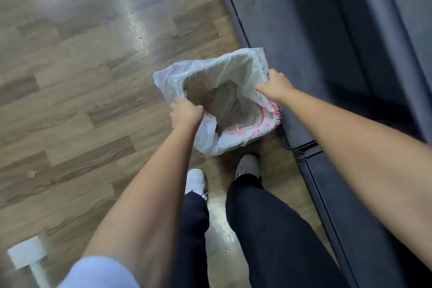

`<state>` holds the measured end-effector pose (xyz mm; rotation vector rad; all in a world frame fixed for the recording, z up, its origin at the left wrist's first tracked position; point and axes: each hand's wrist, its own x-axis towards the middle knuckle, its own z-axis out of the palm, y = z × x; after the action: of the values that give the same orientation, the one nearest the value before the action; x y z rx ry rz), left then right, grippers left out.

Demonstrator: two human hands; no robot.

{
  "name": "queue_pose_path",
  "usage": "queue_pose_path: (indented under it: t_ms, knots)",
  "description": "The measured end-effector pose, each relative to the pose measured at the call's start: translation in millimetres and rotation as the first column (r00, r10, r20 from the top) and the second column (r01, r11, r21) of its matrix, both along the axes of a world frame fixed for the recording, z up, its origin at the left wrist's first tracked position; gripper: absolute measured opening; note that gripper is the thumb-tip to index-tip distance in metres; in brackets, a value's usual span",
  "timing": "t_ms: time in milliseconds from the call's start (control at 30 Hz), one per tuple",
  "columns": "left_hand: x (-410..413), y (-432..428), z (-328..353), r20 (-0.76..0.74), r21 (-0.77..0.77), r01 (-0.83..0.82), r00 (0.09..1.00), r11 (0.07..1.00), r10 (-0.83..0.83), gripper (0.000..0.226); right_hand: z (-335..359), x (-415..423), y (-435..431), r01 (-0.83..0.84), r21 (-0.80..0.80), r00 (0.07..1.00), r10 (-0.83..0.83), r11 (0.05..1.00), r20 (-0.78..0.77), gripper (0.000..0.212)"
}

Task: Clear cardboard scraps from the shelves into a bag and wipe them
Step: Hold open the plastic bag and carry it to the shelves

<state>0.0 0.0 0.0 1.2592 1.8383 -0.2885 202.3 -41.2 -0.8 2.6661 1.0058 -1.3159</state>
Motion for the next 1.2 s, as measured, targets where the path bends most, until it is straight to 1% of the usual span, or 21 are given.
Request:
queue_pose_path:
  t_ms: [100, 167, 233, 400, 500, 533, 600, 633, 700, 733, 800, 900, 1000, 1067, 1167, 1200]
  knots:
    - [-5.2, -5.8, -18.3, -0.022, -0.05, -0.045, 0.999, 0.998, 0.044, 0.05, -18.7, 0.8, -8.0, 0.048, -0.045, 0.999, -0.048, 0.998, 0.013, 0.063]
    - [-8.8, -9.6, -32.4, 0.033, -0.073, -0.058, 0.998, 0.996, 0.061, 0.043, -29.5, 0.1, -12.2, 0.072, -0.064, 0.997, -0.072, 0.995, -0.005, 0.059]
    - [-10.5, -11.1, -41.3, 0.083, -0.047, -0.073, 0.994, 0.996, 0.077, 0.038, -38.5, 0.2, -11.8, 0.099, -0.034, 0.995, -0.099, 0.995, -0.01, 0.052]
    - [-15.4, -15.2, -49.5, 0.111, 0.025, -0.151, 0.983, 0.988, 0.147, 0.033, -48.4, 0.9, -17.0, 0.127, 0.04, 0.991, -0.129, 0.991, 0.04, 0.02]
    - [-22.2, -14.9, -39.1, 0.107, 0.07, -0.168, 0.981, 0.983, 0.16, 0.03, -40.9, -1.8, -19.7, 0.117, 0.053, 0.991, -0.12, 0.992, 0.065, 0.016]
    - [-24.3, -13.5, -31.0, 0.107, 0.095, -0.179, 0.98, 0.979, 0.169, 0.029, -33.8, -4.2, -18.6, 0.114, 0.064, 0.99, -0.119, 0.991, 0.074, 0.018]
    - [-28.2, -7.3, -9.4, 0.114, 0.15, -0.2, 0.976, 0.968, 0.184, 0.03, -10.6, -10.0, -13.4, 0.098, 0.082, 0.99, -0.105, 0.992, 0.09, 0.033]
    - [-29.9, -3.5, 4.5, 0.119, 0.173, -0.216, 0.973, 0.961, 0.198, 0.03, 4.7, -13.4, -9.3, 0.089, 0.097, 0.991, -0.098, 0.991, 0.089, 0.033]
    - [-33.8, 5.1, 39.6, 0.139, 0.206, -0.269, 0.96, 0.941, 0.244, 0.027, 41.2, -20.7, 1.9, 0.077, 0.152, 0.993, -0.089, 0.985, 0.077, 0.017]
    - [-36.2, 8.8, 59.8, 0.154, 0.221, -0.298, 0.951, 0.929, 0.268, 0.022, 61.8, -24.6, 7.9, 0.07, 0.183, 0.994, -0.084, 0.981, 0.072, 0.012]
    - [-42.7, 14.3, 103.6, 0.175, 0.256, -0.34, 0.937, 0.905, 0.303, 0.016, 105.9, -32.7, 20.4, 0.048, 0.237, 0.995, -0.068, 0.97, 0.078, 0.011]
    - [-54.3, 17.6, 166.6, 0.184, 0.324, -0.404, 0.914, 0.856, 0.362, 0.016, 170.4, -44.3, 41.5, -0.011, 0.305, 0.994, -0.023, 0.952, 0.108, 0.011]
    - [-68.9, 16.6, 215.4, 0.206, 0.37, -0.505, 0.863, 0.78, 0.461, 0.017, 222.6, -59.8, 63.9, -0.097, 0.357, 0.993, 0.069, 0.929, 0.092, 0.004]
    - [-79.5, 17.6, 236.6, 0.235, 0.388, -0.59, 0.806, 0.708, 0.543, 0.018, 247.8, -72.2, 80.6, -0.172, 0.39, 0.985, 0.144, 0.905, 0.099, 0.002]
    - [-96.2, 21.8, 257.0, 0.276, 0.392, -0.688, 0.721, 0.611, 0.635, 0.018, 271.6, -94.8, 108.1, -0.277, 0.423, 0.961, 0.247, 0.863, 0.127, 0.005]
    - [-102.9, 23.7, 261.2, 0.285, 0.395, -0.713, 0.694, 0.579, 0.661, 0.02, 276.3, -103.9, 117.5, -0.304, 0.426, 0.953, 0.277, 0.852, 0.127, 0.012]
